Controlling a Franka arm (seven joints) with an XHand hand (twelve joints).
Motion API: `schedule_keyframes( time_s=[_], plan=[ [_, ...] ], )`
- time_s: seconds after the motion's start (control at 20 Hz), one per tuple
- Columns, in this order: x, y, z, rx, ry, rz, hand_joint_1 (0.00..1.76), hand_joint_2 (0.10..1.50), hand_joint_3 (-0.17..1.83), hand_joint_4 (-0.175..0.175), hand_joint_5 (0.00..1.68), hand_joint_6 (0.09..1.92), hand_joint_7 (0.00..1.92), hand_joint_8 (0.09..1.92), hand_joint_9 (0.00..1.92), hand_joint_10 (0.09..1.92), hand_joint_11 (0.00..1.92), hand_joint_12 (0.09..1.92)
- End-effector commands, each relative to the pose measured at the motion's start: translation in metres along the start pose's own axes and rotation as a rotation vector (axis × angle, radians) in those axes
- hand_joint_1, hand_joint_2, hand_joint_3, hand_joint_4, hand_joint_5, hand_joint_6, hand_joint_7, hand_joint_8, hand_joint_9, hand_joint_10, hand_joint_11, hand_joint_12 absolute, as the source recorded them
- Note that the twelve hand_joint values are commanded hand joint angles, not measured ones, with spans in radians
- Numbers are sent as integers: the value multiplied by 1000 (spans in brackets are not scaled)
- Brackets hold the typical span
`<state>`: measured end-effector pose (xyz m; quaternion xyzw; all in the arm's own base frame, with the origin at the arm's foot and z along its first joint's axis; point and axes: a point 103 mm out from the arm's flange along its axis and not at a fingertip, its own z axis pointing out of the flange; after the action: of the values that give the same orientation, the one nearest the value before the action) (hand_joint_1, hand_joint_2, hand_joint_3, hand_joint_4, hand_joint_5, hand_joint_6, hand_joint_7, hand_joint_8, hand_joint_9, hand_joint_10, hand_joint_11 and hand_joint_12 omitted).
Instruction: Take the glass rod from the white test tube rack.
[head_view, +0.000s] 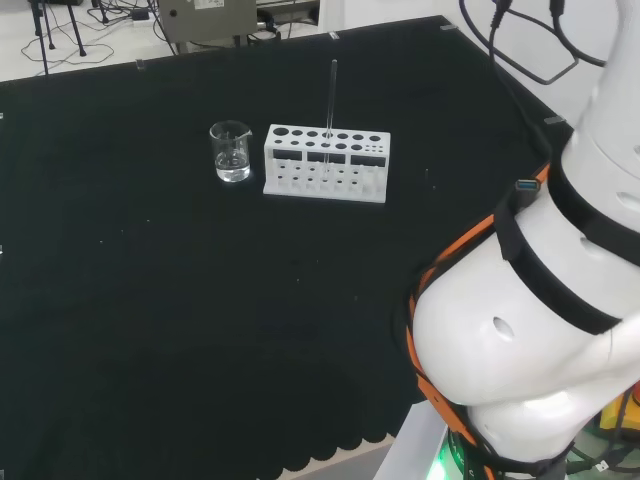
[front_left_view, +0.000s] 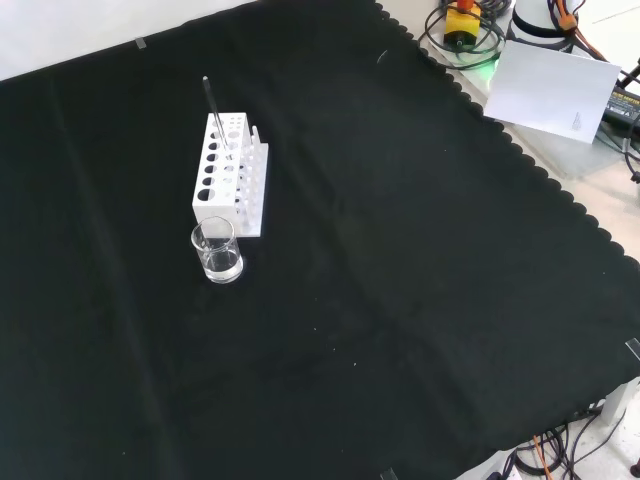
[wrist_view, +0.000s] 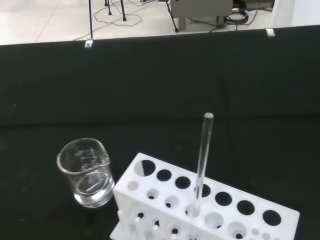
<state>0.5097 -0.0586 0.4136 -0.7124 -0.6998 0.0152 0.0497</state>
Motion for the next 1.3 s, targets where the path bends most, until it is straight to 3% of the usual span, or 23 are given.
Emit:
schedule_keyframes(
  time_s=[0.05,0.75,1.3],
  plan=[
    [-35,34,22,20,15,11,576,947,482,-169,281,87,403,1021,705,992,362,1438],
    [-54,54,91,89,26,3,589,963,480,-175,390,111,605,1053,839,1021,425,1426],
    [-38,52,123,111,39,-34,600,974,477,-175,405,153,706,1071,942,1033,458,1418]
  ],
)
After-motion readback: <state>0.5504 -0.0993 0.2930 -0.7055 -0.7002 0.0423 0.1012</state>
